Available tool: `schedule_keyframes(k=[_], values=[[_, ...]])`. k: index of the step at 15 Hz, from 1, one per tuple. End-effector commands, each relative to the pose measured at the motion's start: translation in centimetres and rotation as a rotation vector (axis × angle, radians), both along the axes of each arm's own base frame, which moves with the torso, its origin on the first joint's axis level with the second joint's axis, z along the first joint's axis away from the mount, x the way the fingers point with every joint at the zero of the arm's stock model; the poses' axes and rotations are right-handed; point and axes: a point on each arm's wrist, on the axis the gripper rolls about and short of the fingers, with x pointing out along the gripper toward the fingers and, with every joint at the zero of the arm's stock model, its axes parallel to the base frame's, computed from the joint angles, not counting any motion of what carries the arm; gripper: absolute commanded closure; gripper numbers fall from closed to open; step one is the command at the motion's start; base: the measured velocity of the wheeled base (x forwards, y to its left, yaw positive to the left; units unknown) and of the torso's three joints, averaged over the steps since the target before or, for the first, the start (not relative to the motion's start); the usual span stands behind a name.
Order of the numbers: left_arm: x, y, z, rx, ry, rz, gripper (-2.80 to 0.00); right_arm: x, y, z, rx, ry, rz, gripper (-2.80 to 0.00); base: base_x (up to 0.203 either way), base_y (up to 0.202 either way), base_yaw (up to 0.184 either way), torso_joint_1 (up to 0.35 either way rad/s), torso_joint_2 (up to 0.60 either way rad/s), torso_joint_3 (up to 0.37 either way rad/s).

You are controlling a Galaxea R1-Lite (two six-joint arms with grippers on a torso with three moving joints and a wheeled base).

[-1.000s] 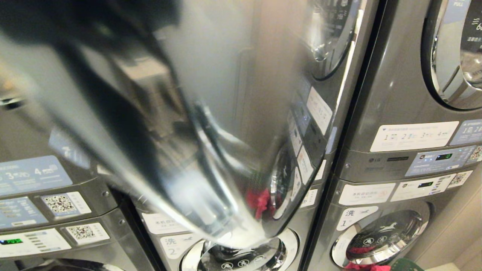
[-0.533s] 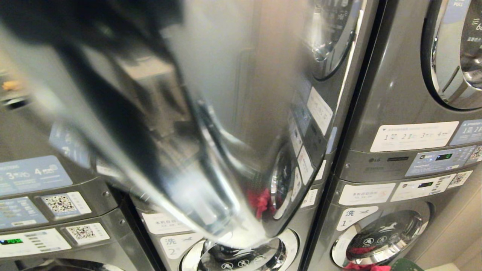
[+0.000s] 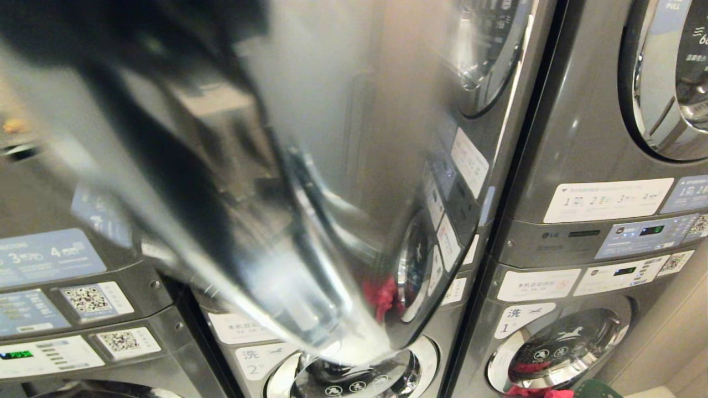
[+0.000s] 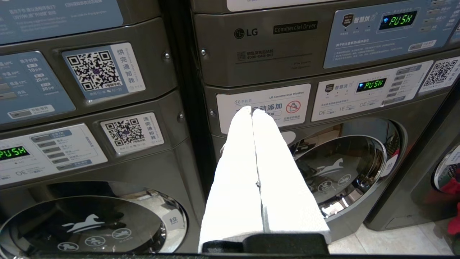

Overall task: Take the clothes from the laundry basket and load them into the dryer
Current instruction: Open the dryer

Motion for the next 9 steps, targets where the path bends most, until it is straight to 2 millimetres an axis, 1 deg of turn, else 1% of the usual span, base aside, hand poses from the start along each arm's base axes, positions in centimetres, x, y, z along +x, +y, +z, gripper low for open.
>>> schedule_keyframes(k=[1, 6, 9], values=[[0.0, 0.0, -0.05, -0.001, 0.002, 0.0, 0.0, 0.0, 0.0, 0.01, 0.0, -0.001, 0.0, -2.8, 0.0, 0.0, 0.0, 0.0, 0.0, 0.0], [0.01, 0.0, -0.05, 0.026, 0.002, 0.003, 0.0, 0.0, 0.0, 0.02, 0.0, 0.0, 0.0, -2.8, 0.0, 0.0, 0.0, 0.0, 0.0, 0.0], [0.01, 0.0, -0.05, 0.028, 0.002, 0.003, 0.0, 0.0, 0.0, 0.02, 0.001, 0.0, 0.0, -2.8, 0.0, 0.0, 0.0, 0.006, 0.0, 0.11]])
